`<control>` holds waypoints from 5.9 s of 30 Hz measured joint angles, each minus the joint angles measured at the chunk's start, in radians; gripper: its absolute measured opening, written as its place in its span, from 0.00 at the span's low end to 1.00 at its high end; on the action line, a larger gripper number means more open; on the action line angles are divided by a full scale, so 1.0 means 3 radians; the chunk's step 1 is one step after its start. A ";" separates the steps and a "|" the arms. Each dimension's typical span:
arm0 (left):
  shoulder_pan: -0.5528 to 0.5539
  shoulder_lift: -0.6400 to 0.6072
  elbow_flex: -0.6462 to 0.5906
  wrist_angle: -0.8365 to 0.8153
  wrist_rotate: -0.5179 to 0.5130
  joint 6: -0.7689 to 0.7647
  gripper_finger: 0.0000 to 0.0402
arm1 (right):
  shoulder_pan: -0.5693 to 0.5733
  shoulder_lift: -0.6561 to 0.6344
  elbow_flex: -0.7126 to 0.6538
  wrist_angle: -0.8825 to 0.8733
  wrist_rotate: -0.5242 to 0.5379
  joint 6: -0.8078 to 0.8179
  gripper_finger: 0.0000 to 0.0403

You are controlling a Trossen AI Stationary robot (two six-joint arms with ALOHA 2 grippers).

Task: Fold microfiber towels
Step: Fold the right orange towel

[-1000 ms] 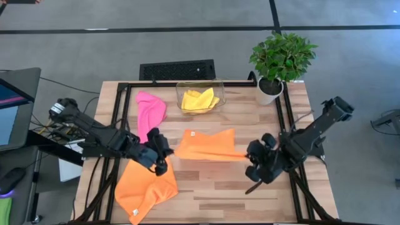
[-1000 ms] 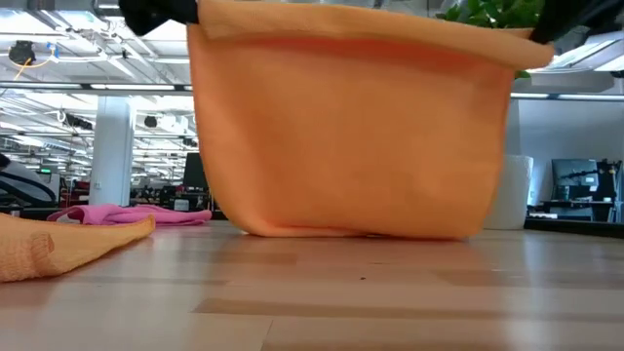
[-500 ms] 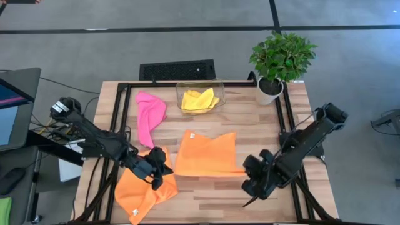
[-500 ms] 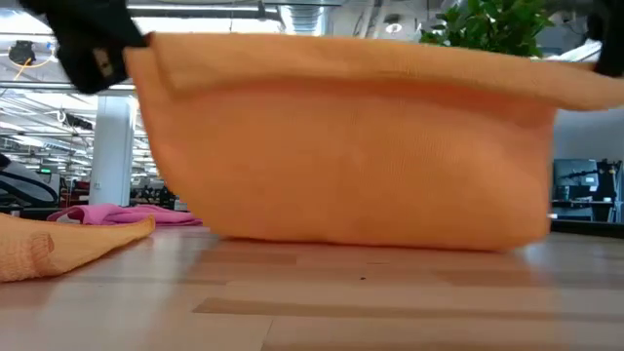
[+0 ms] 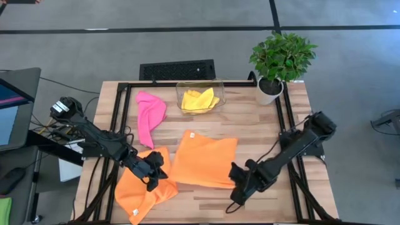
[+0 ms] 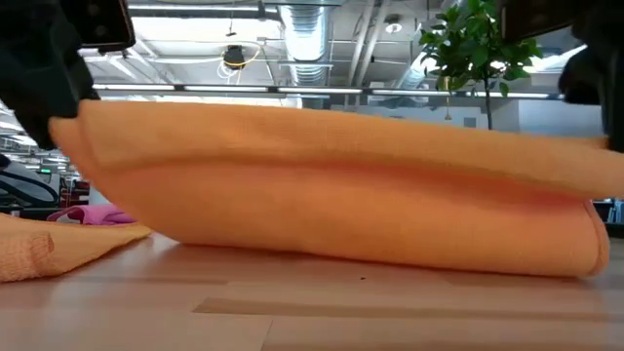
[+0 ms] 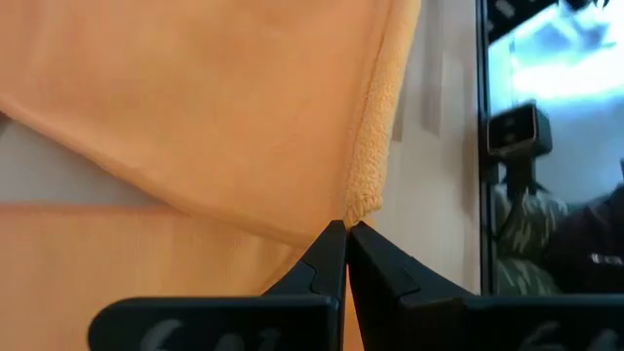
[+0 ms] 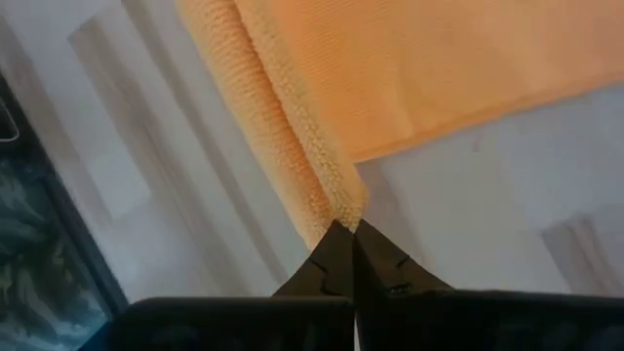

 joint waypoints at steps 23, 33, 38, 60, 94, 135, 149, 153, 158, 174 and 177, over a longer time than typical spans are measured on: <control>0.0947 -0.0001 -0.0008 -0.0378 -0.0759 0.0599 0.00 | -0.0790 -0.0115 -0.0089 -0.0900 0.0760 0.0083 0.03; 0.1219 -0.0001 -0.0008 -0.0358 -0.0752 0.0807 0.00 | -0.0999 -0.0115 -0.0235 -0.0913 0.0865 -0.0002 0.03; 0.1222 -0.0001 -0.0006 -0.0265 -0.0764 0.0804 0.00 | -0.0984 -0.0114 -0.0266 -0.0884 0.0832 -0.0154 0.06; 0.1341 -0.0001 -0.0006 -0.0186 -0.0909 0.1260 0.31 | -0.1193 -0.0114 -0.0268 -0.0869 0.0904 -0.0493 0.50; 0.1068 0.0958 -0.0020 0.0503 -0.0956 0.3579 0.32 | -0.1072 -0.0119 -0.0266 -0.0497 0.0484 -0.0786 0.56; 0.1797 0.1256 0.0374 0.0475 -0.1358 0.3945 0.32 | -0.0873 -0.0120 -0.0265 -0.0077 0.0451 -0.1094 0.56; 0.1948 0.1256 0.0373 0.0476 -0.1357 0.3630 0.32 | -0.0861 -0.0118 -0.0394 0.0126 0.0683 -0.1477 0.56; 0.1938 0.1256 0.0373 0.0474 -0.1339 0.3604 0.32 | -0.0885 -0.0118 -0.0538 0.0444 0.0697 -0.1772 0.56; 0.1830 0.1180 0.0371 0.0465 -0.1340 0.3583 0.32 | -0.0906 -0.0118 -0.0640 0.0474 0.0895 -0.1923 0.56; 0.1428 0.0701 0.0370 0.0239 -0.1361 0.3231 0.32 | -0.1143 -0.0115 -0.0990 0.0696 0.1043 -0.2188 0.55; 0.1375 0.0701 0.0370 0.0238 -0.1360 0.3221 0.32 | -0.1166 -0.0115 -0.1014 0.0697 0.1034 -0.2190 0.51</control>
